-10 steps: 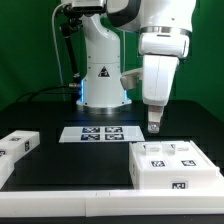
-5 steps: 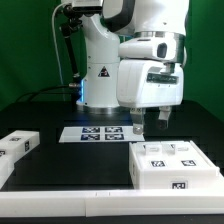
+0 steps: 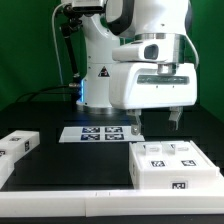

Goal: Assemble cabinet

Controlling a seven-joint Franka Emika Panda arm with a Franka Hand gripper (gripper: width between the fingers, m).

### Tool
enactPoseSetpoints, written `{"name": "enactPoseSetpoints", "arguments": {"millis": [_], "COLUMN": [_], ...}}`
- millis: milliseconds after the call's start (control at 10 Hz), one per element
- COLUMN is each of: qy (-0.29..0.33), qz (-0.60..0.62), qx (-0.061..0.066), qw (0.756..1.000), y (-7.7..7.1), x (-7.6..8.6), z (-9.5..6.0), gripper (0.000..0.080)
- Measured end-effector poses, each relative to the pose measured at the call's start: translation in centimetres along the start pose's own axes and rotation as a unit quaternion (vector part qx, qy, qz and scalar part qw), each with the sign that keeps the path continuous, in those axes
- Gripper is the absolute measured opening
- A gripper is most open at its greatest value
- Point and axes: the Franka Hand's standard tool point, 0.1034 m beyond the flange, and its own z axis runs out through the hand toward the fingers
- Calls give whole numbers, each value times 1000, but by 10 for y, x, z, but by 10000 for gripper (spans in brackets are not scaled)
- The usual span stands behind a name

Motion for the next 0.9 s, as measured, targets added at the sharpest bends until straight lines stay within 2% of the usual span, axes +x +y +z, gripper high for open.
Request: {"name": "enactPoseSetpoints", "arguments": {"millis": [100,400,600,900], "qy": [3,-10,-9,-9], "qz": [49,182,236,310], "qx": [2,12,19,30], "qw": [999,983,972,950], "y": [0,0,-8,-12], "x": [0,-20,-28,-25], "z": [0,6,10,10], "gripper": [797,797,797,797]}}
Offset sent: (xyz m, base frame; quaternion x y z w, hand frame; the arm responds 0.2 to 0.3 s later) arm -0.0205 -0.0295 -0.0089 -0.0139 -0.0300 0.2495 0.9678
